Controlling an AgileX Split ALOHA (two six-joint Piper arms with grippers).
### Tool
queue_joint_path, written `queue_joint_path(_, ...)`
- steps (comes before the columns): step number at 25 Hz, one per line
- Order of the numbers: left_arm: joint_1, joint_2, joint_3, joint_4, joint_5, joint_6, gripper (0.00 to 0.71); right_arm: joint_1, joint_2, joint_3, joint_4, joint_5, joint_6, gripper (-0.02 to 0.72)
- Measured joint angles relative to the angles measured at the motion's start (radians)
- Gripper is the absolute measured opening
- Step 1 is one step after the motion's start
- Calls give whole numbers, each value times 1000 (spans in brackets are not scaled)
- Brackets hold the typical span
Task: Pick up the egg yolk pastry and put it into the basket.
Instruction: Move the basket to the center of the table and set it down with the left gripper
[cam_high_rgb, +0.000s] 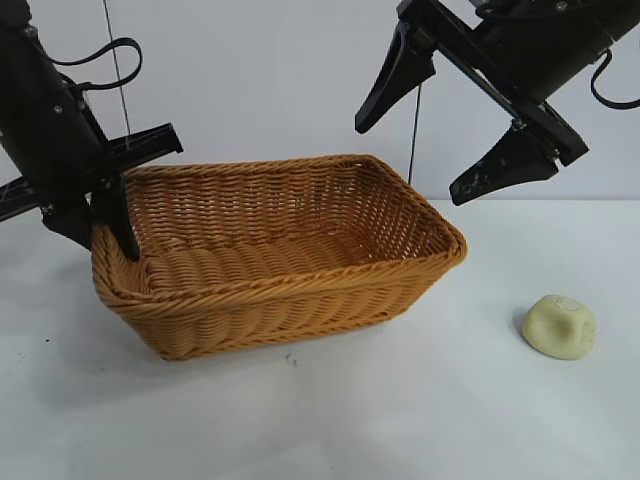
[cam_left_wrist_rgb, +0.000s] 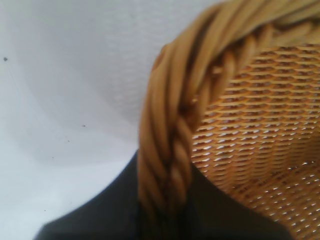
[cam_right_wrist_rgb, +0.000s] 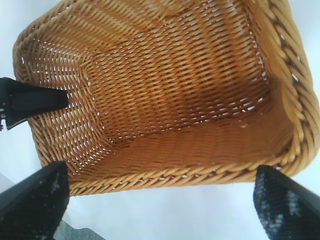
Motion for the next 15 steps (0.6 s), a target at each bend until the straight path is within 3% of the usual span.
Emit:
queue_joint_path(6, 0, 109, -142, -30, 80, 135, 108, 0, 0, 0, 0, 2, 0, 694)
queue_joint_path(15, 0, 190, -158, -41, 72, 238, 108, 0, 0, 0, -1, 2, 0, 694)
